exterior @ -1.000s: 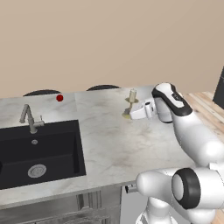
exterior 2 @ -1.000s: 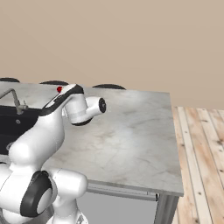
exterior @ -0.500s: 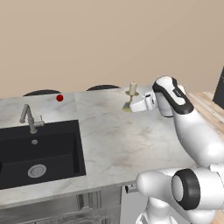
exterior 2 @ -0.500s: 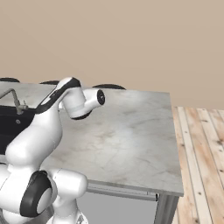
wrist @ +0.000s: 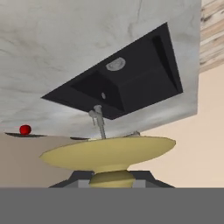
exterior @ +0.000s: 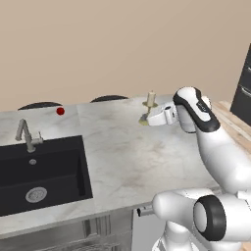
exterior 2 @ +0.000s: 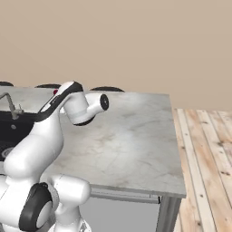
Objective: Pick the candle and candle from the dining table and place them in the open cabinet. Close the cabinet after placing the objects.
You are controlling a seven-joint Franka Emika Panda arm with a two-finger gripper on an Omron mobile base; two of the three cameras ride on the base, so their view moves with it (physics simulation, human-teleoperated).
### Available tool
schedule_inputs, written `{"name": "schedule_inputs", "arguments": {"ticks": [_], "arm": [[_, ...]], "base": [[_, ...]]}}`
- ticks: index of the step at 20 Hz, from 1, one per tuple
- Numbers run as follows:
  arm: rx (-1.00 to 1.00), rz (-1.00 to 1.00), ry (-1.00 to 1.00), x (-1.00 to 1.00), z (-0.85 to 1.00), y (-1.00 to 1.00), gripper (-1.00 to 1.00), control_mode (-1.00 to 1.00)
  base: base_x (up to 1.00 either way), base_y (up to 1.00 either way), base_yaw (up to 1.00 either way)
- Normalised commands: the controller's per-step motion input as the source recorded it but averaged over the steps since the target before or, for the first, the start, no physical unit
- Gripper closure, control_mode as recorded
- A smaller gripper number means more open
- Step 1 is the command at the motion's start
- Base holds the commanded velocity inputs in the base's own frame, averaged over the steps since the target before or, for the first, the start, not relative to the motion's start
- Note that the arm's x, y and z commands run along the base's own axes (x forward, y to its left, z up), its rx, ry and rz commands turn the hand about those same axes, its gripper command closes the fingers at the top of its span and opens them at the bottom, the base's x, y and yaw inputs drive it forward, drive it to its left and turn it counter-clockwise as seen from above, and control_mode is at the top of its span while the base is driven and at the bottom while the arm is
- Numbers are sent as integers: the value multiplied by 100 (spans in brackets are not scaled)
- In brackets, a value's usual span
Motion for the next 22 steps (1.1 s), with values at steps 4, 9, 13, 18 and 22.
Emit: {"name": "schedule_inputs", "arguments": {"ticks": [4, 9, 13, 18, 22], "arm": [[0, 0, 0, 0, 0, 0, 100, 100], [0, 0, 0, 0, 0, 0, 100, 100], [0, 0, 0, 0, 0, 0, 100, 100], [0, 0, 0, 0, 0, 0, 100, 100], [0, 0, 0, 0, 0, 0, 100, 100]], "base": [[-12, -42, -47], [-6, -49, -54], [0, -48, -51], [0, -45, -43], [0, -78, -44]]}}
